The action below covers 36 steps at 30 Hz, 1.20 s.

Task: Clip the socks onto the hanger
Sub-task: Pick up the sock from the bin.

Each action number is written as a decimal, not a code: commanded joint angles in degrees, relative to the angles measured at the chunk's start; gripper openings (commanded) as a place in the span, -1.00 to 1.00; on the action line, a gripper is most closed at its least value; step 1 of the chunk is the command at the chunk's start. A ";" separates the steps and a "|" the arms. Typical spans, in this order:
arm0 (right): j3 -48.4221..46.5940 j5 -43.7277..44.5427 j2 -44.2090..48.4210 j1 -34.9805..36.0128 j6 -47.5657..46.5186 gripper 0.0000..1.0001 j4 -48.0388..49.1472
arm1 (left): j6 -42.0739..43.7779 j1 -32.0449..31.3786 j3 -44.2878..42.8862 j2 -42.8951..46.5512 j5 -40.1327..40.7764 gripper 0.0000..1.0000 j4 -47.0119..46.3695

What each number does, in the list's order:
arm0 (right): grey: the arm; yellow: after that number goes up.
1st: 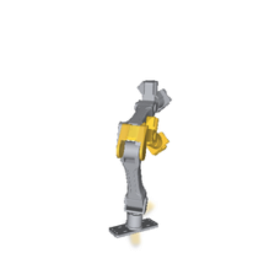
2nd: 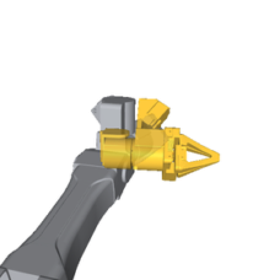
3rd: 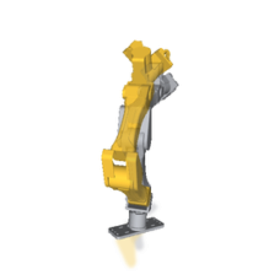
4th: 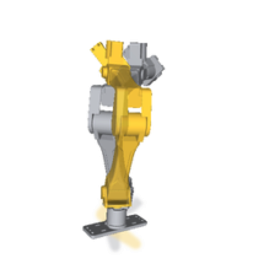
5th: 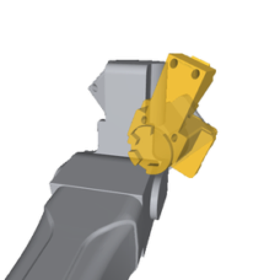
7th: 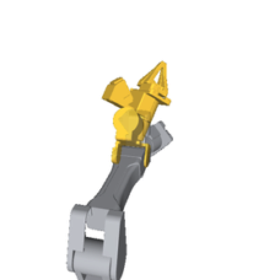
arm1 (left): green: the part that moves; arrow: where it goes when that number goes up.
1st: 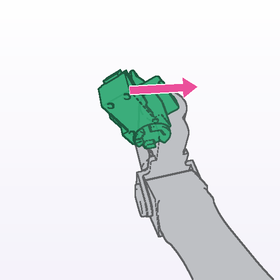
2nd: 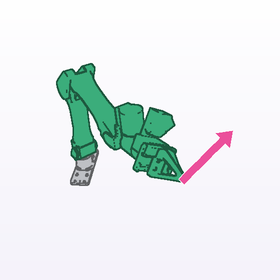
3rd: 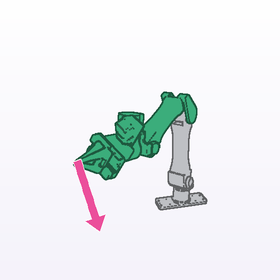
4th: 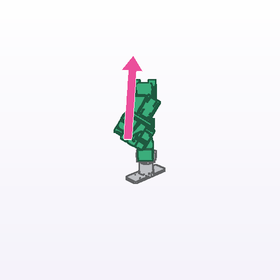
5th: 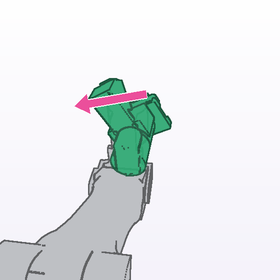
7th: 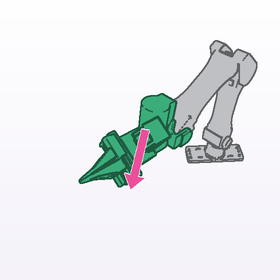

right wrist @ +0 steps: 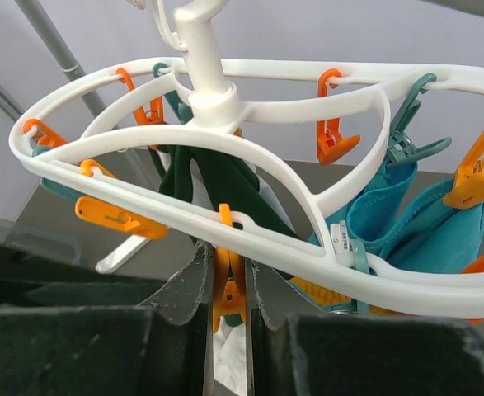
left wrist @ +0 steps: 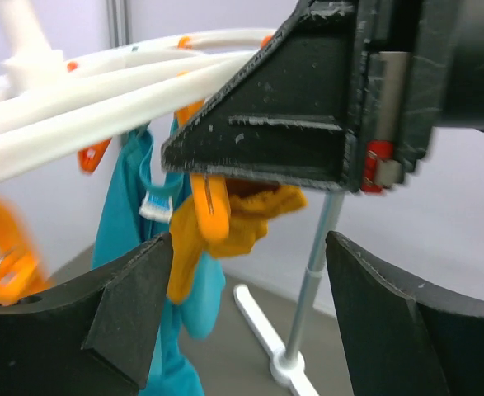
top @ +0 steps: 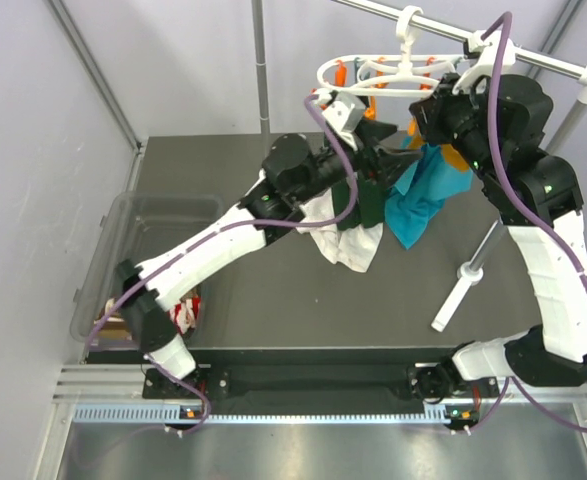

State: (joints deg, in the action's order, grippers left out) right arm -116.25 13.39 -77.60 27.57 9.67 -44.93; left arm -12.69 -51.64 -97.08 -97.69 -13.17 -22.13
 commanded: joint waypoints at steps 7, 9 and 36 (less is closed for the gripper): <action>3.04 0.67 2.28 -1.03 -1.94 -1.00 1.42 | -4.25 6.88 16.09 27.53 17.37 0.50 40.34; 4.35 0.41 3.16 -0.94 -1.85 -1.00 1.86 | -6.55 14.78 19.98 35.35 20.71 0.49 46.27; 10.25 -4.33 5.18 -1.21 -2.03 -1.00 2.65 | -21.32 58.14 49.08 34.15 21.60 0.46 60.37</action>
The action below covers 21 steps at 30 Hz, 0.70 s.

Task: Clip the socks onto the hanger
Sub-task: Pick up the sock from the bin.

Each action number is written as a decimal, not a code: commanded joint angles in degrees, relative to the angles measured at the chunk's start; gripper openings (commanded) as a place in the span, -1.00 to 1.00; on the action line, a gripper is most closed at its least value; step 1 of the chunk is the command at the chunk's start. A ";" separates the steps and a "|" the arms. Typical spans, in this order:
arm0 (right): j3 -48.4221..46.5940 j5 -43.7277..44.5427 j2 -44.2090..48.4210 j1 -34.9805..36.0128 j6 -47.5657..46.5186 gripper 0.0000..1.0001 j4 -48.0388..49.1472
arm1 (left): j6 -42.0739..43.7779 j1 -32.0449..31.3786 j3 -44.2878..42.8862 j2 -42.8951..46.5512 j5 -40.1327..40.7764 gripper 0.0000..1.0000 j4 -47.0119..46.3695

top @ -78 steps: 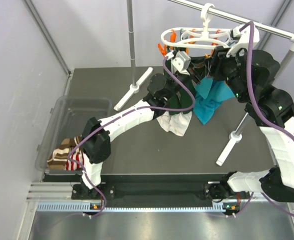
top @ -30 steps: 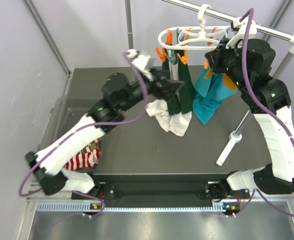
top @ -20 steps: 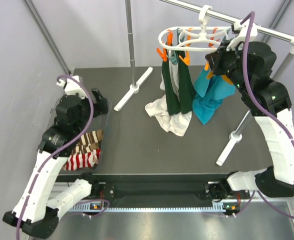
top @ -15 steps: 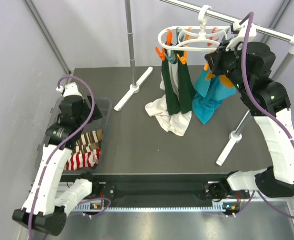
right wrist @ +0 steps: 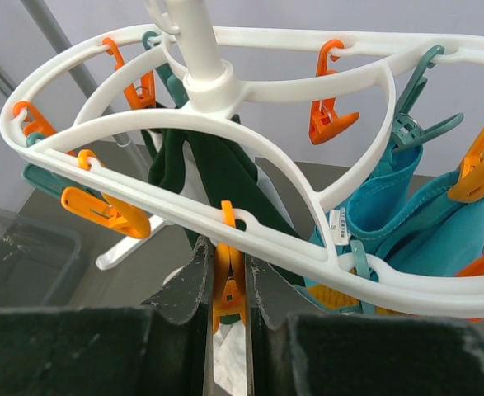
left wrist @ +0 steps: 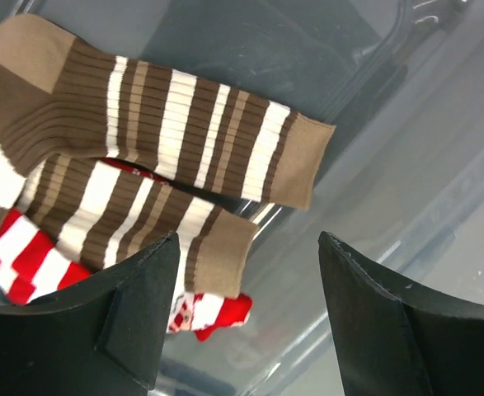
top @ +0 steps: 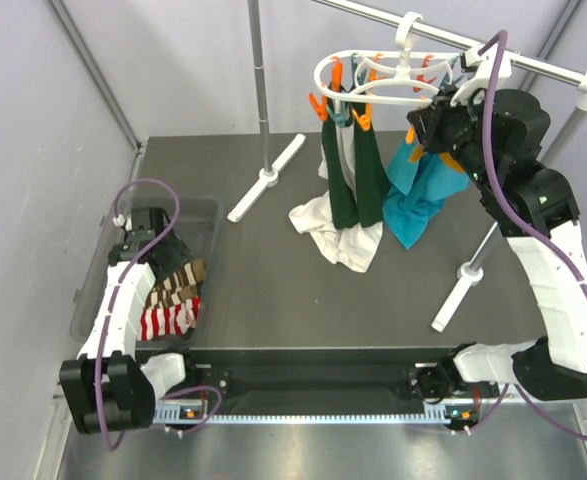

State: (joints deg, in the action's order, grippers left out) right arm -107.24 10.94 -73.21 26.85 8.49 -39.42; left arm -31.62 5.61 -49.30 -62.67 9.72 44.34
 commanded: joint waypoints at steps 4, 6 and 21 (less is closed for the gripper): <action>1.60 -2.33 0.70 -0.48 -0.76 -1.00 -2.51 | -2.31 0.99 3.94 -4.03 -0.31 0.49 -10.40; 2.21 -2.76 0.70 -0.40 -0.76 -1.00 -1.98 | -1.87 0.99 4.47 -5.87 0.47 0.50 -11.82; 3.35 -3.82 0.88 -0.48 -0.58 -1.00 -1.63 | -4.42 0.99 6.05 -21.43 7.51 0.26 -19.98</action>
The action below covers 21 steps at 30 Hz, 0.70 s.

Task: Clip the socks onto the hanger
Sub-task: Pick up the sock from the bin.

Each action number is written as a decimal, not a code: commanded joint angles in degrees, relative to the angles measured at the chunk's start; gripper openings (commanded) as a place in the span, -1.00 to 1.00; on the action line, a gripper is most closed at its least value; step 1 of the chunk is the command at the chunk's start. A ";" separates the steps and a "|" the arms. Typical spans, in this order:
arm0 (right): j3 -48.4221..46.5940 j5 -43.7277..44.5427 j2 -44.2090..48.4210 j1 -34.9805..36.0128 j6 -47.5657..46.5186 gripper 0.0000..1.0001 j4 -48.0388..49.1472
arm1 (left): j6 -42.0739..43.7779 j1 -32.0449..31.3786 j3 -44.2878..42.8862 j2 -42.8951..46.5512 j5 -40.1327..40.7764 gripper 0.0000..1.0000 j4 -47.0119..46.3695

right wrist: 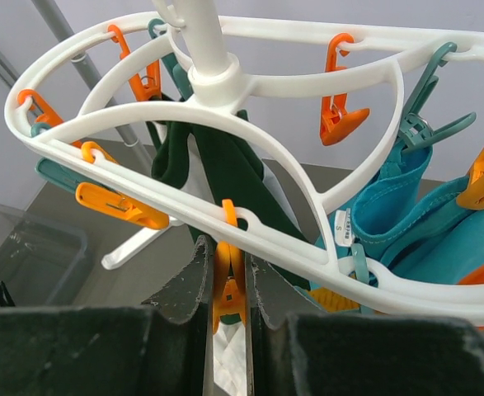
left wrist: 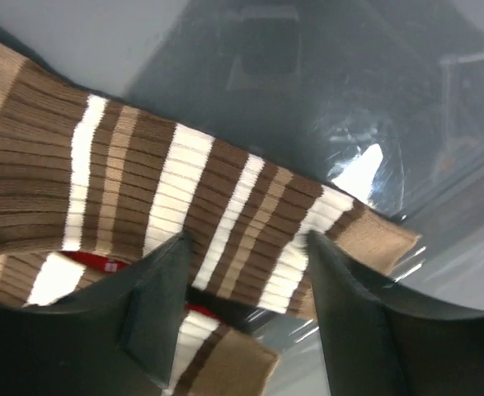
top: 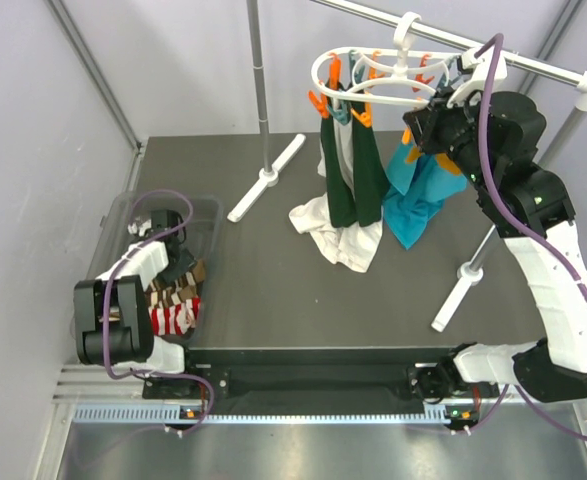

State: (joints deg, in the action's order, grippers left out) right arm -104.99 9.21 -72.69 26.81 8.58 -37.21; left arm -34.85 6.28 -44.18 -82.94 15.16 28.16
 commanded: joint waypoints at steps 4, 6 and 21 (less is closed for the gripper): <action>1.36 -2.45 0.35 -0.44 -0.41 -1.00 -3.92 | -0.83 0.22 1.03 -2.76 3.38 0.02 -3.99; 1.63 -2.36 0.44 -0.44 -0.49 -1.00 -3.92 | -0.13 0.39 1.12 -2.32 3.74 -0.24 -4.17; 3.74 -2.88 0.79 -0.44 -0.05 -1.00 -3.83 | -6.26 0.66 -10.22 24.22 -33.05 -1.00 -9.93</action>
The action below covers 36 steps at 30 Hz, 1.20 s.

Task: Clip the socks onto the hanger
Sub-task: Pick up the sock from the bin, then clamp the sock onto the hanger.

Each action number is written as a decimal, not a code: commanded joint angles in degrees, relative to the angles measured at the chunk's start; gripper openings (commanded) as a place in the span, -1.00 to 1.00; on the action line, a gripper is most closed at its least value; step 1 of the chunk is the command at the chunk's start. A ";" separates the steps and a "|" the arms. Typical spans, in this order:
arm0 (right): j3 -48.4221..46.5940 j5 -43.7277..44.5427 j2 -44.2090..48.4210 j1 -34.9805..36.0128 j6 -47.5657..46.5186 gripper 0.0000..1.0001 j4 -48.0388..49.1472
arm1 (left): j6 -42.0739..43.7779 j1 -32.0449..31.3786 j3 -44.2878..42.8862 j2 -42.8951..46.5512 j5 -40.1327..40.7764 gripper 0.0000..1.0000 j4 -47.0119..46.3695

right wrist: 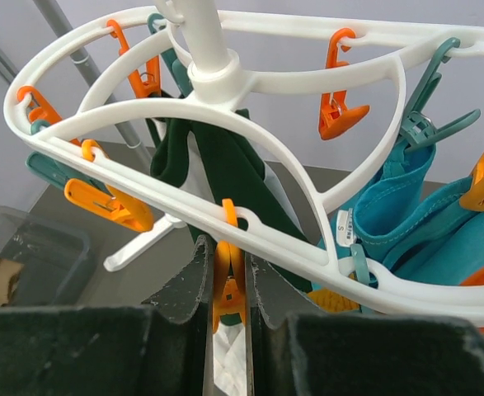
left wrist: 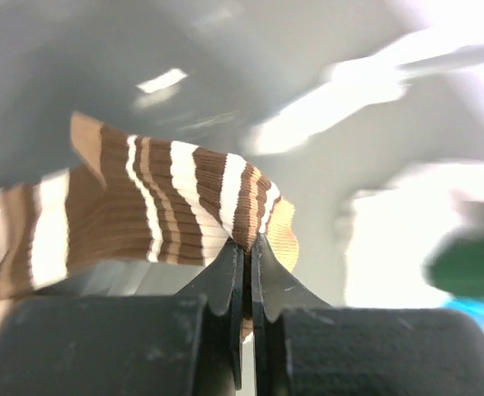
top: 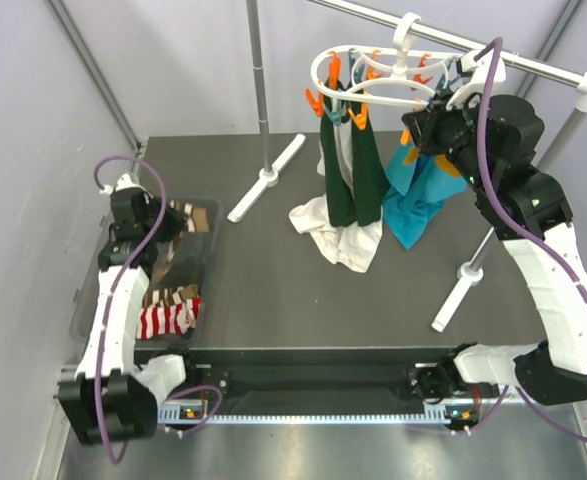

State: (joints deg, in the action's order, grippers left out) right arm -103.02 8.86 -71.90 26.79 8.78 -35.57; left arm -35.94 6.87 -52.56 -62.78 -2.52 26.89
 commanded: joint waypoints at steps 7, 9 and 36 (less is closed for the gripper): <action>1.33 -6.30 0.53 -0.42 2.56 -1.00 -4.77 | -26.78 -6.68 -3.25 4.96 -30.35 -1.00 -35.27; 1.07 -7.10 0.71 -0.42 3.26 -1.00 -4.77 | -27.78 -15.95 -4.83 4.43 -27.55 -1.00 -39.45; 1.51 -16.77 0.71 -0.51 11.18 -1.00 -0.90 | -37.71 -47.74 -15.47 -23.61 -10.74 -1.00 -82.00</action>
State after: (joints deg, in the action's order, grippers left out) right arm -102.74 -2.83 -70.98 26.06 19.75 -33.71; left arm -74.15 -40.32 -64.42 -86.80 -12.97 -46.68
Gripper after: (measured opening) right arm 0.090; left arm 0.036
